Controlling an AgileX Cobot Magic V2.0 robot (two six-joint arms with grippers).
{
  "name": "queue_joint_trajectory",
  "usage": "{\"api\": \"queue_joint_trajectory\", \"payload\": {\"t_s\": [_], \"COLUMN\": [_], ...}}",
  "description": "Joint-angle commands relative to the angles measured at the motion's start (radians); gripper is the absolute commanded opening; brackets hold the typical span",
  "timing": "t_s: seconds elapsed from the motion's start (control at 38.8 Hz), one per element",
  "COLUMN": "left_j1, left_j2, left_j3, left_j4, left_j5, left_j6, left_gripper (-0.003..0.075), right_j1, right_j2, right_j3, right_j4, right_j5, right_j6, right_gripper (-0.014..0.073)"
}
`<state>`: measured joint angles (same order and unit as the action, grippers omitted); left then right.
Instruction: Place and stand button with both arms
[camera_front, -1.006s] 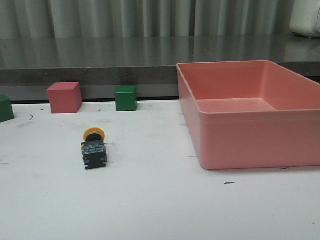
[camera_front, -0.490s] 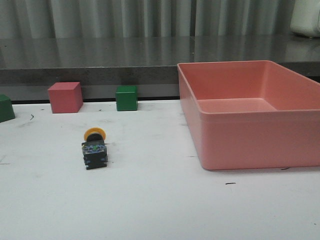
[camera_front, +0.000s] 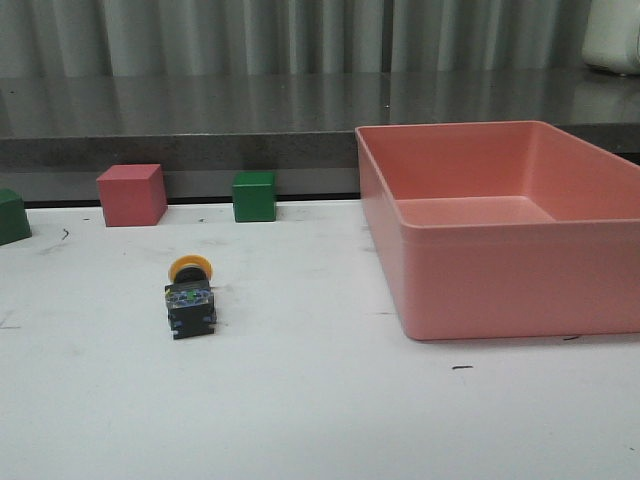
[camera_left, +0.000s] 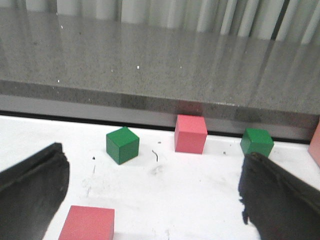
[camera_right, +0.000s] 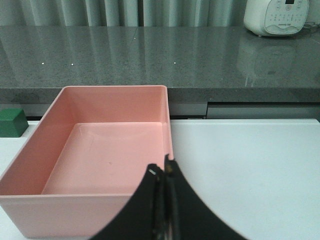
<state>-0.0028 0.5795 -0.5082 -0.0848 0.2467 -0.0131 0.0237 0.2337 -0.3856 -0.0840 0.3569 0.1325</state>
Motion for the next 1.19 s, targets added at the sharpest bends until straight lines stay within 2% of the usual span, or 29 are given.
{"api": "queue_joint_trajectory", "payload": {"t_s": [0.0, 0.54, 0.67, 0.83, 1.16], "left_j1": [-0.038, -0.37, -0.399, -0.401, -0.401], "left_j2": [0.111, 0.685, 0.804, 0.925, 1.172], "left_j3": [-0.1, -0.422, -0.499, -0.602, -0.829], "left_j4": [0.006, 0.038, 0.005, -0.117, -0.122], "left_j5": [-0.027, 0.06, 0.14, 0.273, 0.533], "left_j6": [0.001, 0.001, 0.001, -0.001, -0.127], "left_gripper": [0.0661, 0.0661, 0.0661, 0.0661, 0.0661], "right_j1": [-0.006, -0.006, -0.006, -0.006, -0.006], "right_j2": [0.007, 0.007, 0.007, 0.007, 0.007], "right_j3": [-0.027, -0.027, -0.027, -0.027, -0.027], "right_j4": [-0.016, -0.016, -0.016, -0.016, -0.016], "right_j5": [-0.085, -0.085, -0.085, -0.085, -0.085], "right_j6": [-0.009, -0.009, -0.009, -0.009, -0.009], "right_gripper": [-0.0064, -0.0064, -0.0064, -0.0064, -0.0064]}}
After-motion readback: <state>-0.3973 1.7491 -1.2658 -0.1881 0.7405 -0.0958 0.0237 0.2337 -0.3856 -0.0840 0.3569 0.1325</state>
